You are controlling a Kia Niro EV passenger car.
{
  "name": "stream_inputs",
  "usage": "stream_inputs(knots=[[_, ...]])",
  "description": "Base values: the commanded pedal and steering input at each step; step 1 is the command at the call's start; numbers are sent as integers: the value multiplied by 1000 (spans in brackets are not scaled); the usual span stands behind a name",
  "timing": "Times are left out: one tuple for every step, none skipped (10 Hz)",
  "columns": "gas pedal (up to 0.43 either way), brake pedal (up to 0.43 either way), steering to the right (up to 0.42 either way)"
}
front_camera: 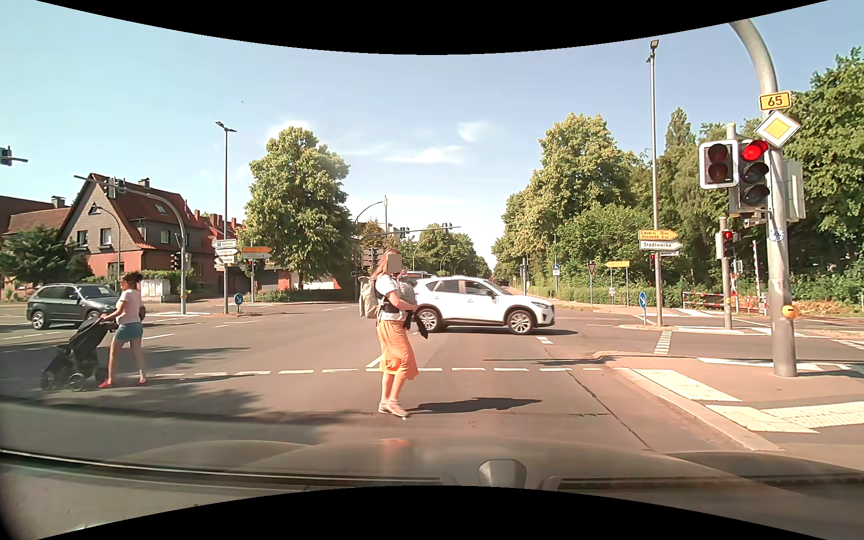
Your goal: Follow the waypoints while adhering to traffic rules and regulations
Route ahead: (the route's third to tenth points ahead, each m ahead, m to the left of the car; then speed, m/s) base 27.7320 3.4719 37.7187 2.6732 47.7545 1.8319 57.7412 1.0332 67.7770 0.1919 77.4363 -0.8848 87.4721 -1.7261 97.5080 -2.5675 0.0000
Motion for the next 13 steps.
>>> stream_inputs(knots=[[0, 280, 16], [0, 280, 16], [0, 280, 16], [0, 280, 16], [0, 280, 16], [0, 280, 16], [0, 280, 16], [0, 280, 16], [0, 280, 16], [0, 280, 16], [0, 280, 16], [0, 280, 16], [0, 280, 16]])
